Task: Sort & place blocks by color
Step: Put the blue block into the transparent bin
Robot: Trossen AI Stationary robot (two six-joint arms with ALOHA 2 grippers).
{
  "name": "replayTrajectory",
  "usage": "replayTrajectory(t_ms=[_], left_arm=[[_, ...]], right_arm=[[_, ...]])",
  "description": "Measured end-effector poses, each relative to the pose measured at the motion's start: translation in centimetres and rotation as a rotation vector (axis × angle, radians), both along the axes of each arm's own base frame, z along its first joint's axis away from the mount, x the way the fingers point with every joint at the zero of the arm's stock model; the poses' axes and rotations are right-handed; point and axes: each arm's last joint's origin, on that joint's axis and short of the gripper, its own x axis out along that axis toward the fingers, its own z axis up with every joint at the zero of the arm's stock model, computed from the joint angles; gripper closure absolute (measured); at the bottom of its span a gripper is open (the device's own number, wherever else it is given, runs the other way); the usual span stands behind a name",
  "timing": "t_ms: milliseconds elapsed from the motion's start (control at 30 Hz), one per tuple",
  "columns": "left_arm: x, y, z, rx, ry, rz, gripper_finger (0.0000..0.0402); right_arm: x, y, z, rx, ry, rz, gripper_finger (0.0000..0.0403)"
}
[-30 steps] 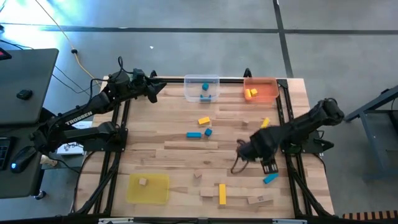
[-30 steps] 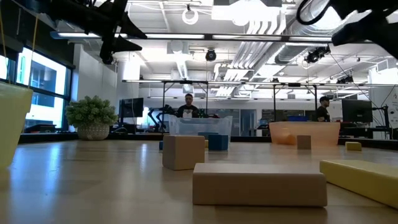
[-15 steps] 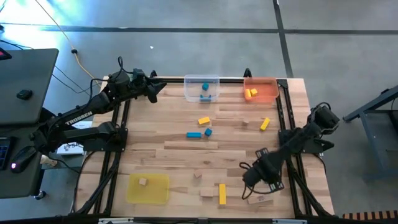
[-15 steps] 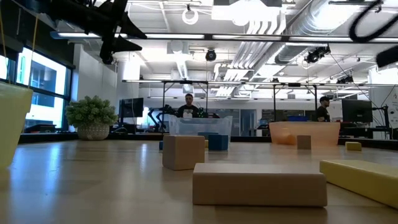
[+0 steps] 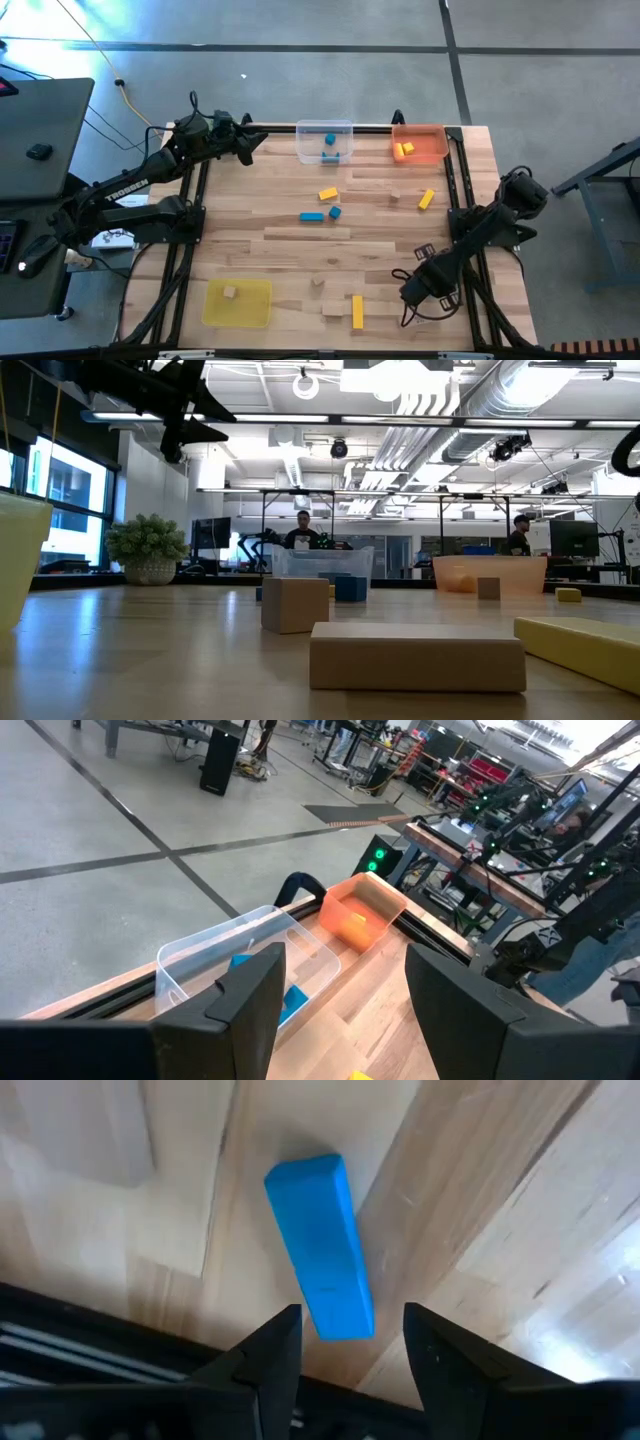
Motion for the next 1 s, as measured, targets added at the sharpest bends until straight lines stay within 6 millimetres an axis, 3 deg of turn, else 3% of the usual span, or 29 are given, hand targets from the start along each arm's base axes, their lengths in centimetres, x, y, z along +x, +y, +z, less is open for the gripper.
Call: replayTrajectory(t_ms=[667, 767, 900, 1000], left_arm=[[0.0, 0.0, 0.0, -0.019, -0.015, 0.003, 0.0204], [0.0, 0.0, 0.0, -0.02, -0.015, 0.003, 0.0204], [0.0, 0.0, 0.0, -0.02, -0.015, 0.004, 0.0204], [0.0, 0.0, 0.0, -0.031, -0.024, 0.006, 0.0204]], right_arm=[[-1.9, -0.4, -3.0, 0.004, 0.007, -0.076, 0.0243], [-1.9, -0.4, -3.0, -0.001, 0.008, -0.089, 0.0267], [-1.5, -0.1, -2.7, 0.018, -0.004, -0.093, 0.0333], [-1.1, 0.0, -2.5, 0.027, -0.003, -0.123, 0.0334]])
